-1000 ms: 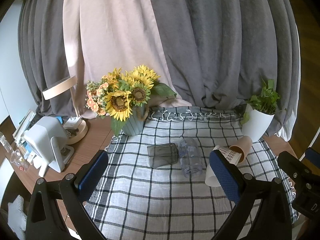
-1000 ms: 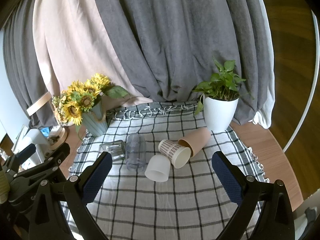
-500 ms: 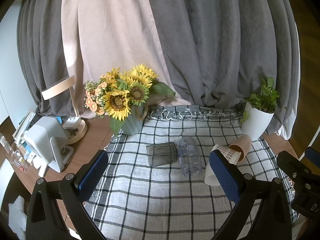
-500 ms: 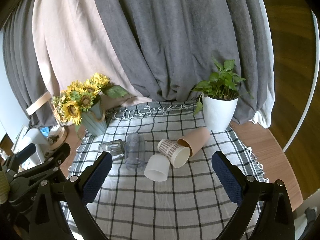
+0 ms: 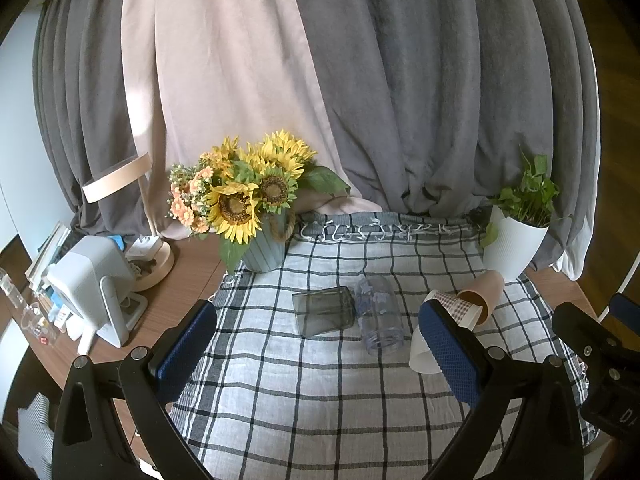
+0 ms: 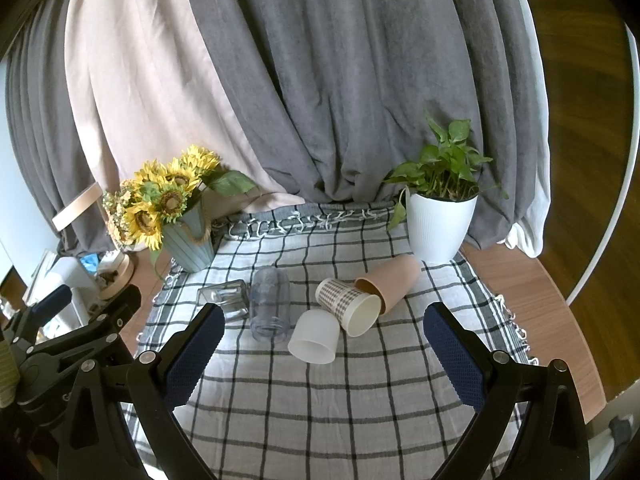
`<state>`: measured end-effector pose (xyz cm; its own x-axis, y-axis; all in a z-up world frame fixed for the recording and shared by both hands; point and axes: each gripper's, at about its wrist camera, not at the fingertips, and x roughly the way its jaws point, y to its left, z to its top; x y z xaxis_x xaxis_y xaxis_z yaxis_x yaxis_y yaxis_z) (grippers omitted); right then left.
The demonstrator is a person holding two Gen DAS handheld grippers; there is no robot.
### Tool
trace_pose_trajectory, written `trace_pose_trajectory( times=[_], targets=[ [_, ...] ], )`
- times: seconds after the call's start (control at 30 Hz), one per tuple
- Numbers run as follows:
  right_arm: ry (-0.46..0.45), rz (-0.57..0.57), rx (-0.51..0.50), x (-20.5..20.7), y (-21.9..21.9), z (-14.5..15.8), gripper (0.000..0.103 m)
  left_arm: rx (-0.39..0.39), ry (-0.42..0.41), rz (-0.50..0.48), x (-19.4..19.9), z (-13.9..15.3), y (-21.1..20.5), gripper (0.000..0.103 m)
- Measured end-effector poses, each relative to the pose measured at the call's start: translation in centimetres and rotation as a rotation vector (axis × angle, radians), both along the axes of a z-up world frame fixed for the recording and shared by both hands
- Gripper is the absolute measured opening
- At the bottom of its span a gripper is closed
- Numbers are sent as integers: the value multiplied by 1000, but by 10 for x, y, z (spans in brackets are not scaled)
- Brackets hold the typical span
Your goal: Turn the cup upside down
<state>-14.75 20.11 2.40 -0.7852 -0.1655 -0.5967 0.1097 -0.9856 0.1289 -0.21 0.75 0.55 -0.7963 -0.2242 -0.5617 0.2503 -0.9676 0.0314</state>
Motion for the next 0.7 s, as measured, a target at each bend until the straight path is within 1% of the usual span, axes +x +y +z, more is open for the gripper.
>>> trace_pose_trajectory(
  times=[0.7],
  targets=[
    [-6,-8,3,-5,-2,-4,100,2,-13,46,-8,-4,-2,103]
  ],
)
